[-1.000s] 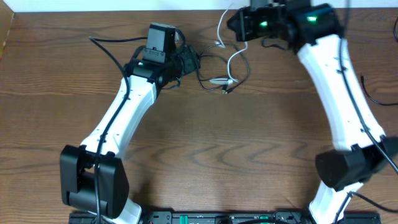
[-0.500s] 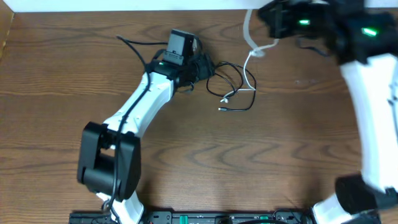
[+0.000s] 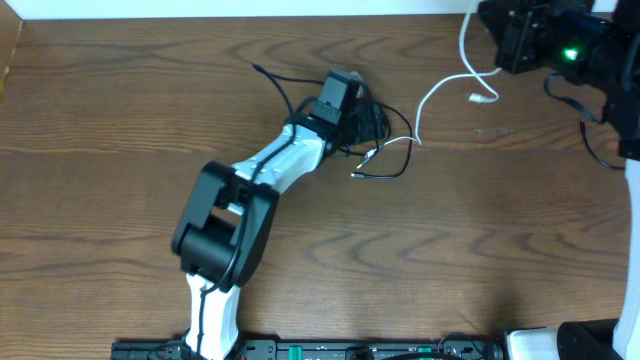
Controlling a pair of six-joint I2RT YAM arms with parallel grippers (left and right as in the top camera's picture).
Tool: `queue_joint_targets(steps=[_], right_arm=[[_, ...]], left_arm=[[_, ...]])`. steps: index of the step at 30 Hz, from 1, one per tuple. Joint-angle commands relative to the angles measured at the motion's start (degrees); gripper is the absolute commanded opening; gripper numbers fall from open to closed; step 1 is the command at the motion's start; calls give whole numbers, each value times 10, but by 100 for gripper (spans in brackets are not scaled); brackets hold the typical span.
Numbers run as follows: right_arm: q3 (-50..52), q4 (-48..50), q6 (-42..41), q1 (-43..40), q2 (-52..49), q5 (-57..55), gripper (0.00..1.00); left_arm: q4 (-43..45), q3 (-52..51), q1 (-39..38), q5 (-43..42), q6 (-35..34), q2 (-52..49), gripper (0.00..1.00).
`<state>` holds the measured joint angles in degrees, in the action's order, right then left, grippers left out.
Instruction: Untangle cables
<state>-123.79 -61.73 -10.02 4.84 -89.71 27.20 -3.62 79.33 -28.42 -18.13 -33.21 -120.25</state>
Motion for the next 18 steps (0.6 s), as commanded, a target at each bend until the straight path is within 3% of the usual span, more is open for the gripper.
queue_joint_targets(steps=[1,2,3,4,5,13,18], right_arm=[[-2,-9,9,-33,21,-2,1],[-2,-12,9,-50,26,-10,1],[-2,-13,9,-57,28,-15,1],[-2,-13,9,-72,32,-26,1],[-2,-13,9,-83,35,-37,1],[-1,-26,9,-195,38,-227,1],[-1,-24,9,-283,33,-276,1]], left_arm=[[5,3,0,-2,-1,-30,56],[3,3,1,-2,-1,-37,43],[1,3,2,0,-1,-39,37],[-6,3,3,9,-1,-40,19],[-15,3,3,17,-1,-39,8],[-50,3,26,87,32,-5,8],[-92,3,52,116,56,32,7]])
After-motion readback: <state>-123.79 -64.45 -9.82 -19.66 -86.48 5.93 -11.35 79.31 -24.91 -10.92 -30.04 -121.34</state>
